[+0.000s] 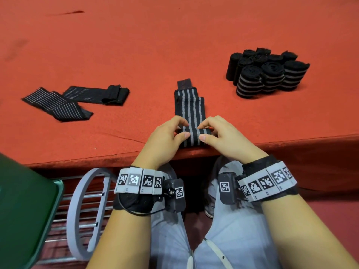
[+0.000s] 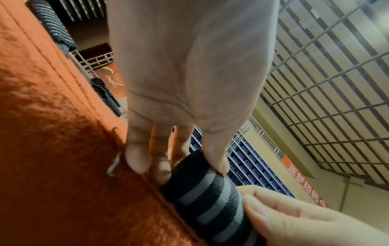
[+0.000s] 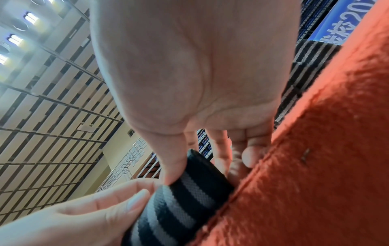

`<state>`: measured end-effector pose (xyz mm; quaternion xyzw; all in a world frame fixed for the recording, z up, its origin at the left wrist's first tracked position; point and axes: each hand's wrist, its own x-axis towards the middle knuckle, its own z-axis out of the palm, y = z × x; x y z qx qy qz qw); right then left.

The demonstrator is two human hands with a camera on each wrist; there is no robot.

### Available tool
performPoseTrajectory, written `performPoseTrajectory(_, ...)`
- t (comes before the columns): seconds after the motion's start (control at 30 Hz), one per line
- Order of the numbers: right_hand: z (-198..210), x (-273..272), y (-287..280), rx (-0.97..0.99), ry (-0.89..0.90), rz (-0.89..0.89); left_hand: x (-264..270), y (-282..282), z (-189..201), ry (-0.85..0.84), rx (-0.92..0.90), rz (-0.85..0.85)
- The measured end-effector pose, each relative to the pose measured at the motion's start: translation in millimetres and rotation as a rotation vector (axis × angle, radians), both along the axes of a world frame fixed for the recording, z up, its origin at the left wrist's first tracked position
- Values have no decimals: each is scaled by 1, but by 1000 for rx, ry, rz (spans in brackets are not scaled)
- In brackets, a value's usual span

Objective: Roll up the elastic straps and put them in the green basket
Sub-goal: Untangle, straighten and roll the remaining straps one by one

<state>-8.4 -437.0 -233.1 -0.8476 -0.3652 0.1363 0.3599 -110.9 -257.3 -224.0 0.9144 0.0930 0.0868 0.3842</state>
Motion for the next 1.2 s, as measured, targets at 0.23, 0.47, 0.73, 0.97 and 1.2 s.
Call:
performPoseTrajectory(0.23,0,5,9,24,-33,-80,2,1,-6,-7,48,-12)
performPoseTrajectory(0.47,13,-4,8,19,-84,-82,5,2,3,63,0,-4)
performPoseTrajectory(0.73,18,0,-7,-115,-116,57,-1,1,6,165,-135,-53)
performPoseTrajectory(0.97,13,8,-1,-119,-120,70,6,2,9,93,92,-36)
performPoseTrajectory(1.2,15,9,0,-187,-110,91,12,3,9,118,25,-36)
